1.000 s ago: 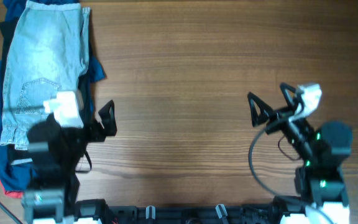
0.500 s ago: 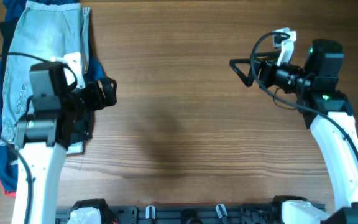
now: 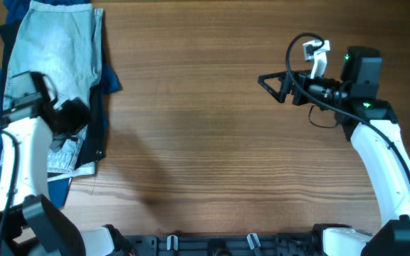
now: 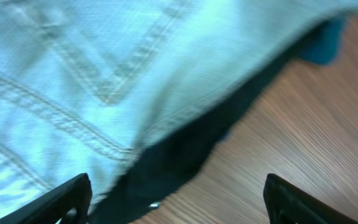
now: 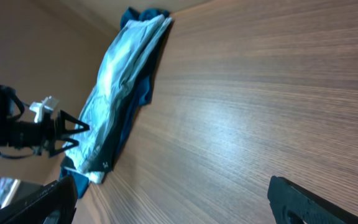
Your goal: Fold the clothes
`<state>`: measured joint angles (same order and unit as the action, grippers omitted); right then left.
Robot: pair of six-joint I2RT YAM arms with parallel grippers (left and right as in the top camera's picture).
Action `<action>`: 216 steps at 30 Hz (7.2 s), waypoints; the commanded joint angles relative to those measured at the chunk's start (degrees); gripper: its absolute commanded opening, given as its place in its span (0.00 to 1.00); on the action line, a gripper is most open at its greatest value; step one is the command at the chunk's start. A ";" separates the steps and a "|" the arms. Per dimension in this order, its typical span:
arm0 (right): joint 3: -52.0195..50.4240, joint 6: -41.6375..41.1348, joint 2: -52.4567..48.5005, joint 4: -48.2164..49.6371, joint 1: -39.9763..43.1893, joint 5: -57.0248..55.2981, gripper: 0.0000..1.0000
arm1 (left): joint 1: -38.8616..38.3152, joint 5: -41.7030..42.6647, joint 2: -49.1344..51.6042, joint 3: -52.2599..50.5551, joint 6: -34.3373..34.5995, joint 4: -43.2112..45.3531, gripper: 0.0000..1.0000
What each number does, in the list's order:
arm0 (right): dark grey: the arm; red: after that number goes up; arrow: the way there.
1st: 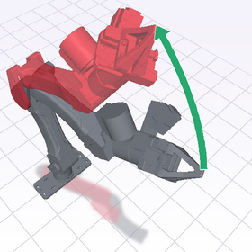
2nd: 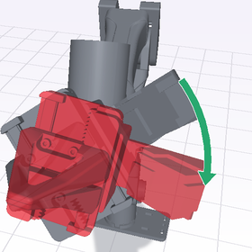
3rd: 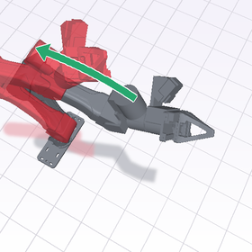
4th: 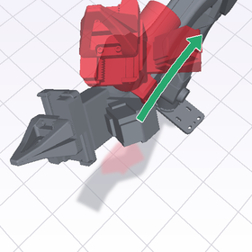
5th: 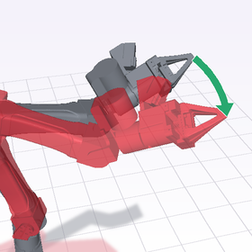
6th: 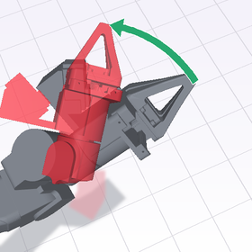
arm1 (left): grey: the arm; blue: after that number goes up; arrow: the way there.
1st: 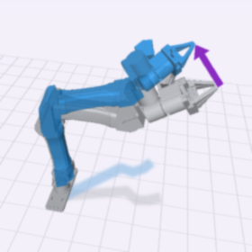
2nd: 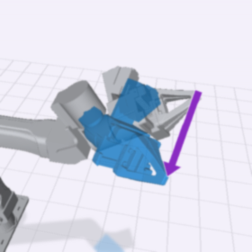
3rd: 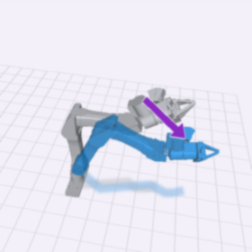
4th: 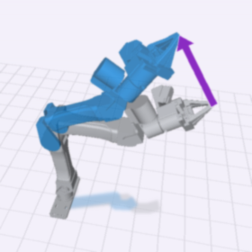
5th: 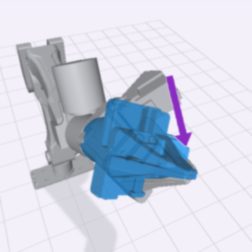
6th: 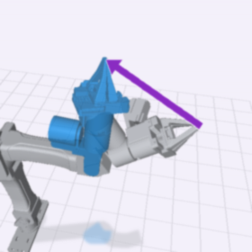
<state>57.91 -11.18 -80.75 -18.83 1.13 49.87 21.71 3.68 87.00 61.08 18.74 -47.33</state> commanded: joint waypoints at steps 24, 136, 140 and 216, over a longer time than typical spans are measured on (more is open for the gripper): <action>1.33 3.72 -0.48 -0.07 -6.05 -5.57 0.97 | 18.27 16.15 -5.68 -18.97 5.73 14.75 0.71; 17.59 3.08 11.47 -1.81 -6.14 -41.05 0.04 | -26.05 12.31 -10.45 -6.32 -2.10 25.99 1.00; 22.60 1.81 19.91 -6.71 -6.14 -37.27 0.04 | -26.03 12.37 -12.87 -4.79 -2.05 22.80 1.00; 26.23 6.54 -16.57 -14.91 -12.50 -44.44 0.85 | -34.47 3.69 25.40 -4.37 -4.79 52.09 0.82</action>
<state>83.29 -5.69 -96.44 -34.22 -11.42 8.40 -12.25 9.52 109.80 56.01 13.89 4.49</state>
